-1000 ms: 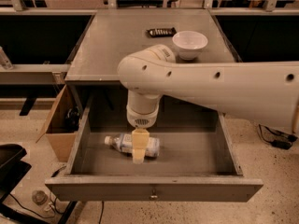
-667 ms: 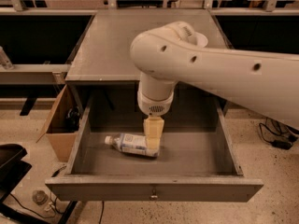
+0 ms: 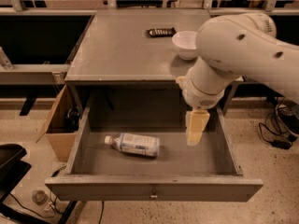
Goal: Place blue plastic bottle into top drawer
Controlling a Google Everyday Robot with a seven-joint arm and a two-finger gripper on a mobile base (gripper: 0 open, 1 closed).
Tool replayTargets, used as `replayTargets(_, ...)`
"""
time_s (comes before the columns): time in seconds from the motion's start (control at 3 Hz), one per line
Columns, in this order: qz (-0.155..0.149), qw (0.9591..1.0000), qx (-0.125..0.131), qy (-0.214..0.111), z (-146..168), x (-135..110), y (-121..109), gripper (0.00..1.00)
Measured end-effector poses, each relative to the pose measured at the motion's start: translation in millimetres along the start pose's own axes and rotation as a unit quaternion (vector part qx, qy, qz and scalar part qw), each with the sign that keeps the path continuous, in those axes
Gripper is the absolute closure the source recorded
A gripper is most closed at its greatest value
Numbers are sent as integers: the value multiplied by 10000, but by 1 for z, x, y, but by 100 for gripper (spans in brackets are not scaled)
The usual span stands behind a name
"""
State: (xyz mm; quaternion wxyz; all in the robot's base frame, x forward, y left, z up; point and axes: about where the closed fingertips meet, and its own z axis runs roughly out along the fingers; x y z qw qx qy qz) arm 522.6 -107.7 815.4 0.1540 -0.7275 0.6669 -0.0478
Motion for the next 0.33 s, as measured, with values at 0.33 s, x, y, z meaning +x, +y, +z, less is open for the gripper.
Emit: replayTargets(0.33, 262, 9992, 196, -249, -11, 37, 11, 0)
